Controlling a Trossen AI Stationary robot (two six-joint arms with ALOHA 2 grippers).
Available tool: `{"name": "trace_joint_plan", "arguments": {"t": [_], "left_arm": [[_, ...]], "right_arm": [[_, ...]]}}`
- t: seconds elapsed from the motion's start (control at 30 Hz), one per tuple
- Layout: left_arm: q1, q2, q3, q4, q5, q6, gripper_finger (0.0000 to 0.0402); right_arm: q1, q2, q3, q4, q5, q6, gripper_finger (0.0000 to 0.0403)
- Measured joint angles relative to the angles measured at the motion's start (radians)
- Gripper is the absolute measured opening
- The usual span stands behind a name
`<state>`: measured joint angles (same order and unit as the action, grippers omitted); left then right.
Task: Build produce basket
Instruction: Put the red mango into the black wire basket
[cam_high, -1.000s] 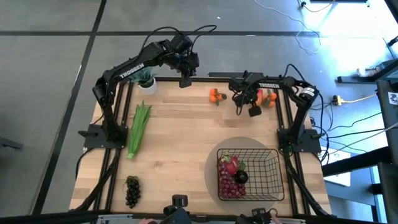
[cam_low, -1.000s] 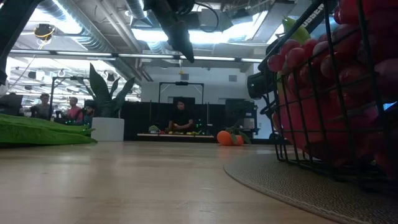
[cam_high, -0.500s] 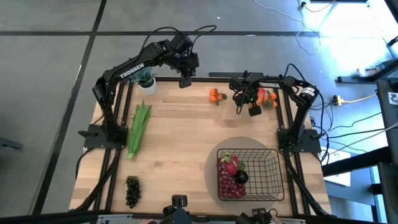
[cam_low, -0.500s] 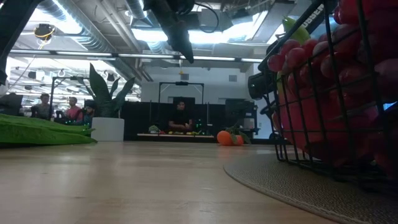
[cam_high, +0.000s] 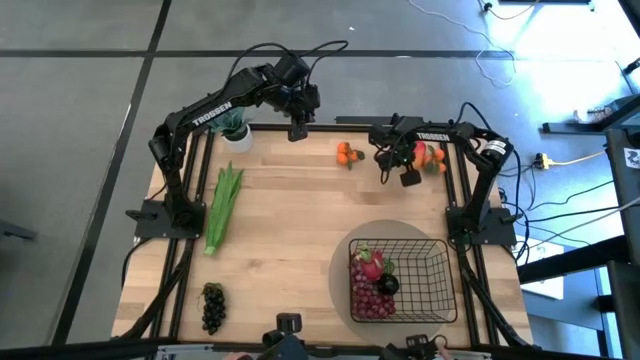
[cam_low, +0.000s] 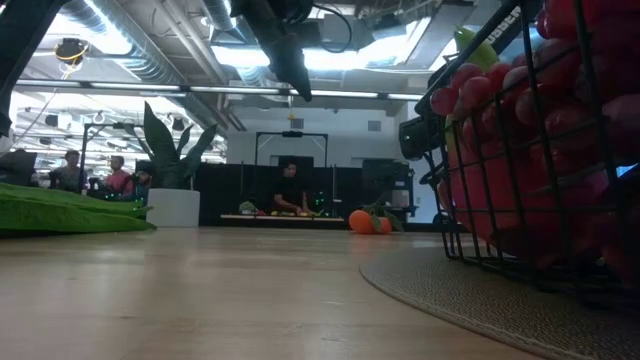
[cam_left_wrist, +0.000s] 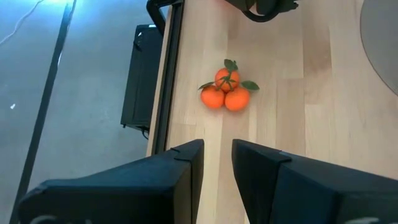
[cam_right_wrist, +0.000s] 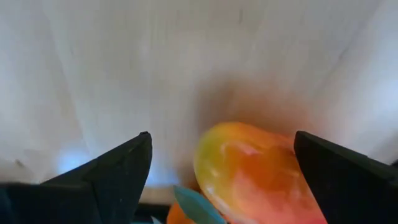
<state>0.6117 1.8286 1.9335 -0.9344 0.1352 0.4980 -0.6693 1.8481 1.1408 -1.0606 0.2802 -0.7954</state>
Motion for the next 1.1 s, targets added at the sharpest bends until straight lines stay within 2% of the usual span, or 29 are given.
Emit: {"name": "trace_joint_plan", "arguments": {"t": [0.37, 0.5, 0.8, 0.93, 1.1], "left_arm": [[0.000, 0.000, 0.000, 0.000, 0.000, 0.001, 0.0071], [0.000, 0.000, 0.000, 0.000, 0.001, 0.000, 0.0071], [0.000, 0.000, 0.000, 0.000, 0.001, -0.030, 0.0071], [0.000, 0.000, 0.000, -0.027, 0.001, -0.047, 0.0071], [0.003, 0.000, 0.000, -0.047, 0.000, -0.070, 0.0071]], "right_arm": [[0.007, 0.000, 0.014, -0.084, 0.031, -0.014, 0.0375], [0.007, 0.000, 0.082, -0.121, -0.025, 0.022, 0.0375], [-0.021, 0.000, 0.347, -0.283, -0.272, 0.281, 0.0375], [-0.061, -0.004, 0.432, -0.320, -0.312, 0.480, 0.0375], [-0.127, -0.049, 0.446, -0.345, -0.309, 0.712, 0.0375]]}}
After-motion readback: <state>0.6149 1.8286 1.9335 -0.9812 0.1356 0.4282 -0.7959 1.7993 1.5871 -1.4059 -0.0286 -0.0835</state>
